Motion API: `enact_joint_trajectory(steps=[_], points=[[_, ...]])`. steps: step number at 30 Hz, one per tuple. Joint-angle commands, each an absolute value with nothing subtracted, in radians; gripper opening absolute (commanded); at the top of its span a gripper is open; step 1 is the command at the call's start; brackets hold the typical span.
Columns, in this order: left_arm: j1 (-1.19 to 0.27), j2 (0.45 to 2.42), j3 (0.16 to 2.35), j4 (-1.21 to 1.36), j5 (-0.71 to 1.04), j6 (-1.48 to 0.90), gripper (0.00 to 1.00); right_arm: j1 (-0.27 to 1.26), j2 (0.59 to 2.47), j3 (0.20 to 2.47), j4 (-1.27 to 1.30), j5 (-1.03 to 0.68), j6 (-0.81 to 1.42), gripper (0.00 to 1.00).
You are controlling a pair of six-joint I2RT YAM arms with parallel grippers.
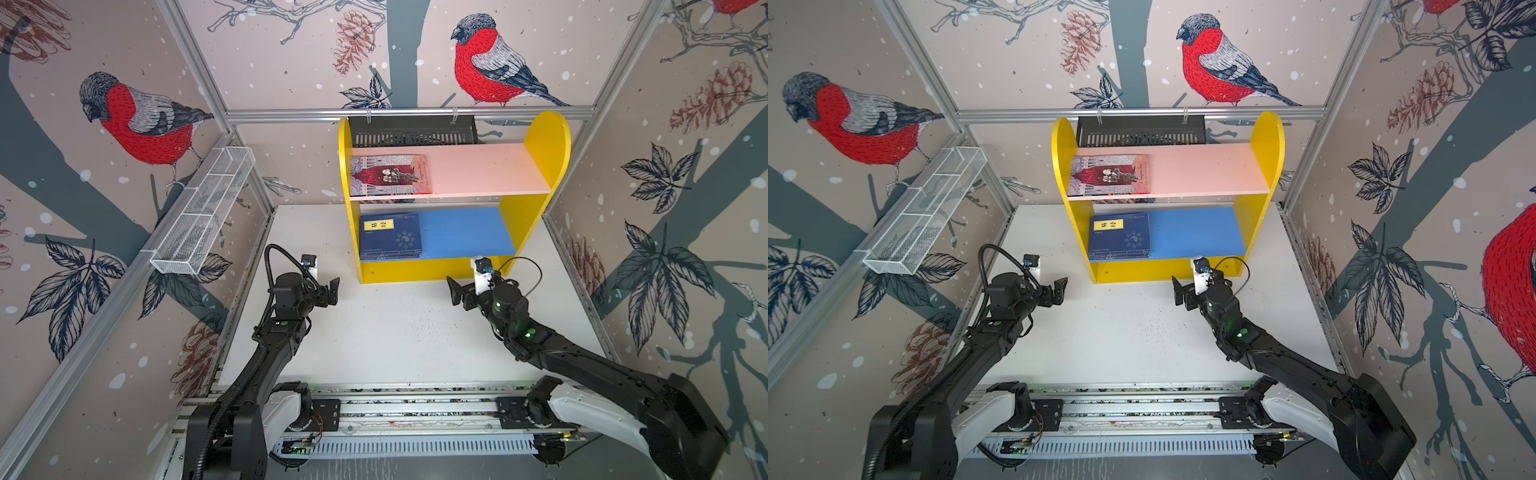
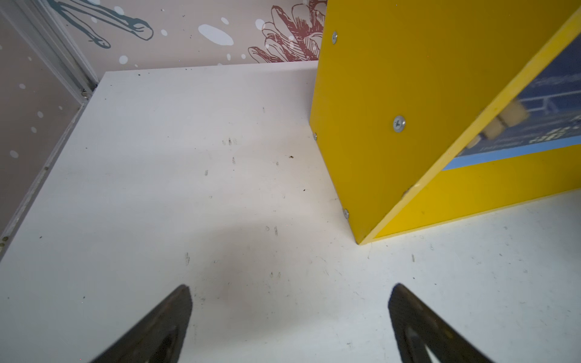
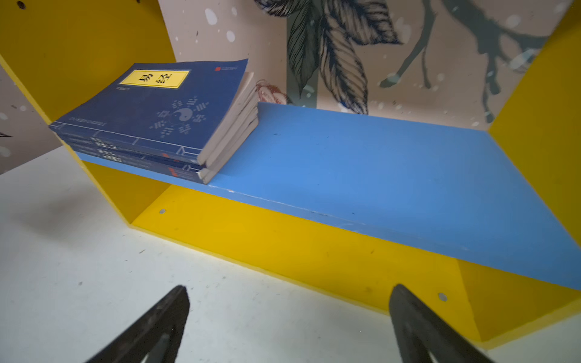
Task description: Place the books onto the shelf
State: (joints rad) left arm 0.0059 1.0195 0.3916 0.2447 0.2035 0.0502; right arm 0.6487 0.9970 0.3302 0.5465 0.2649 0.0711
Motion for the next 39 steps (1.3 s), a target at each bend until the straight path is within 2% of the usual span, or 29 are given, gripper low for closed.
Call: enact_joint_trajectory(steps=[1,3,7,16,18,21,24,28,32,34,39], points=[[0.031,1.050,0.337,0.462,0.188,0.019,0.97,0.564,0.983,0.251,0.877,0.355,0.004,1.00],[0.064,1.092,0.310,0.534,0.204,-0.016,0.97,0.447,1.001,0.239,0.856,0.299,0.076,1.00],[0.149,1.213,0.279,0.692,0.318,-0.056,0.98,0.291,1.030,0.188,0.929,0.299,0.108,1.00],[0.195,1.349,0.198,1.134,0.321,-0.163,0.98,0.062,1.084,0.085,1.117,0.257,0.090,1.00],[0.196,1.350,0.196,1.141,0.325,-0.163,0.98,0.018,1.106,0.076,1.143,0.214,0.112,1.00],[0.196,1.352,0.177,1.186,0.347,-0.161,0.98,-0.007,1.157,0.060,1.189,0.164,0.111,1.00],[0.196,1.349,0.136,1.275,0.386,-0.166,0.98,-0.022,1.231,0.022,1.354,0.136,0.119,1.00],[0.195,1.319,0.061,1.394,0.448,-0.147,0.98,-0.037,1.353,0.040,1.441,0.025,0.106,1.00],[0.195,1.242,0.052,1.309,0.463,-0.101,0.98,-0.038,1.490,0.005,1.622,0.034,0.115,1.00],[0.195,1.211,0.047,1.269,0.461,-0.092,0.98,-0.044,1.582,-0.020,1.807,0.021,0.122,0.99],[0.195,1.227,0.100,1.179,0.354,-0.093,0.98,-0.073,1.550,-0.005,1.732,-0.002,0.147,0.99]])
